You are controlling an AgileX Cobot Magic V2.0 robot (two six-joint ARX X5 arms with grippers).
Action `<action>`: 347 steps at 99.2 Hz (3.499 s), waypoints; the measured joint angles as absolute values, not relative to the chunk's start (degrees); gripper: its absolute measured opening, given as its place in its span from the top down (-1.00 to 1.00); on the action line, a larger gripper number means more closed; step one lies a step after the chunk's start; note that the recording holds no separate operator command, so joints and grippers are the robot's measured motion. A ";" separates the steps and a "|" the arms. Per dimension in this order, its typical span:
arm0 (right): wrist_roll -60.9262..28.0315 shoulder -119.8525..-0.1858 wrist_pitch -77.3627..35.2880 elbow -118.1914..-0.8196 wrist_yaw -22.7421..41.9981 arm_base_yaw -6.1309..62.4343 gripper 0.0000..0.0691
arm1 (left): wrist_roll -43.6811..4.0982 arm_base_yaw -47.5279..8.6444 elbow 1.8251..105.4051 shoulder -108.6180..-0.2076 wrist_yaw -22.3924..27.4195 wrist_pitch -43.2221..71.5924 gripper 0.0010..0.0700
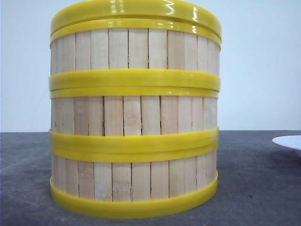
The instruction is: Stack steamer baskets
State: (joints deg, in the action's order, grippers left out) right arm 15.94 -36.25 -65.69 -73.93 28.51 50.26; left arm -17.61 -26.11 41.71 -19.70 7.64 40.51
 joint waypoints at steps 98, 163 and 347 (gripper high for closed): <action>15.94 -36.25 -65.69 -73.93 28.51 50.26 0.98 | -3.22 -5.65 24.05 -11.11 -3.20 22.57 0.94; 15.94 -36.25 -65.69 -73.93 28.49 50.26 0.98 | 0.43 -3.40 2.48 -1.41 -7.57 11.46 0.94; 1.93 -36.23 -51.90 -72.12 27.24 35.79 0.98 | 0.43 -3.40 1.87 -0.25 -8.73 10.09 0.94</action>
